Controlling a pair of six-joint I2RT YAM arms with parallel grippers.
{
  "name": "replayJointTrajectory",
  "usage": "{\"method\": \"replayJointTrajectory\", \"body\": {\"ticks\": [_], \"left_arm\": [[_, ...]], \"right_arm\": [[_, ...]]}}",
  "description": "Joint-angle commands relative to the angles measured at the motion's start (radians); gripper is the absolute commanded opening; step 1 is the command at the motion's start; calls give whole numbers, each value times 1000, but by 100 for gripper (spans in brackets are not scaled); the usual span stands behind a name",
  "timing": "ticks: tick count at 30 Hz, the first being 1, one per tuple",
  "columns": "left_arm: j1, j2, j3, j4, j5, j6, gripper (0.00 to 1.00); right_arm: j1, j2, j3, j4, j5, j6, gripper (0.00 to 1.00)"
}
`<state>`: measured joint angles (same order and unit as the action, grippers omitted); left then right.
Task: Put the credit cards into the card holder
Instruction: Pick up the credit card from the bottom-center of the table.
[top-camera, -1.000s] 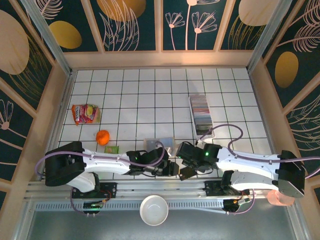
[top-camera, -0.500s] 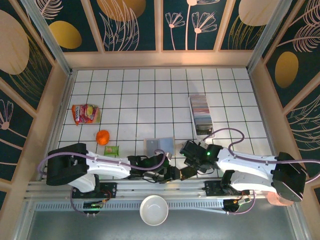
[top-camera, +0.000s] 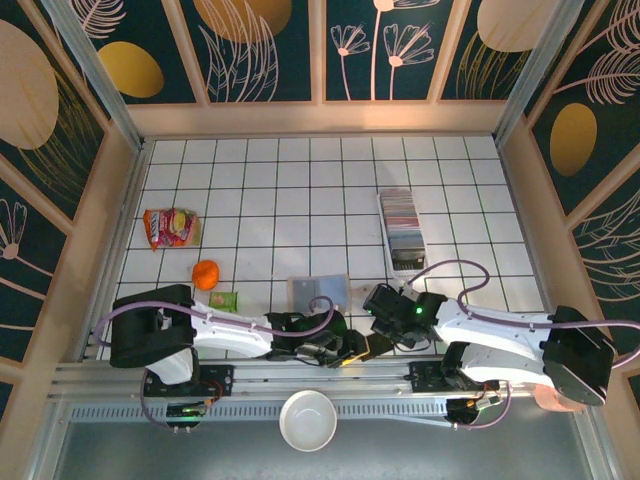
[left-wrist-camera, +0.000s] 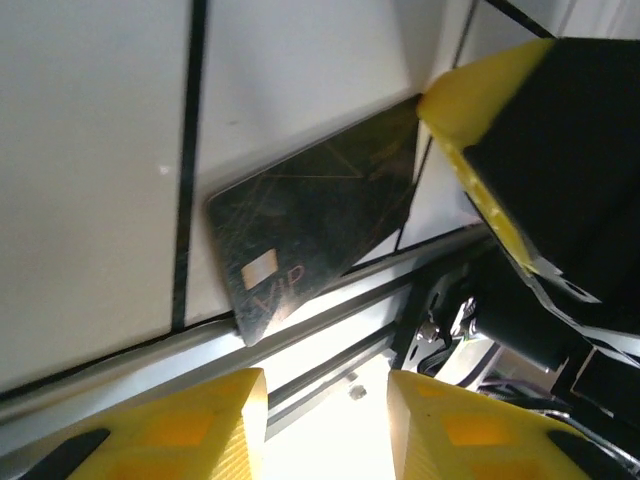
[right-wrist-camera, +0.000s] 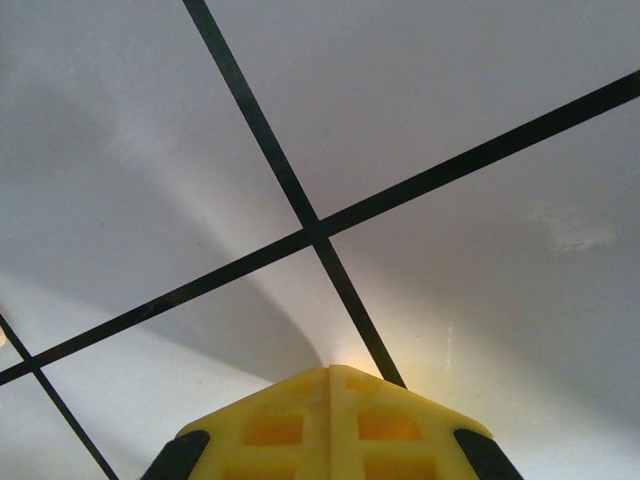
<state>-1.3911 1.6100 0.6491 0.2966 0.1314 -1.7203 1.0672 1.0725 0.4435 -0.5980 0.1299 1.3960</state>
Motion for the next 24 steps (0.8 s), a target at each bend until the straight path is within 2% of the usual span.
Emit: {"method": "replayJointTrajectory", "body": {"ticks": [1, 8, 18, 20, 24], "left_arm": [[-14, 17, 10, -66, -12, -170, 37], [-29, 78, 32, -35, 18, -215, 35], [-29, 98, 40, -42, -24, -246, 34], [-29, 123, 29, 3, -23, -255, 33], [-30, 138, 64, -10, -38, -223, 32]], "right_arm": [[-10, -5, -29, 0, 12, 14, 0], [-9, -26, -37, -14, 7, 23, 0], [4, -37, -52, 3, -3, 46, 0], [7, -39, -54, 5, -1, 49, 0], [8, -44, -60, 13, -2, 54, 0]]}}
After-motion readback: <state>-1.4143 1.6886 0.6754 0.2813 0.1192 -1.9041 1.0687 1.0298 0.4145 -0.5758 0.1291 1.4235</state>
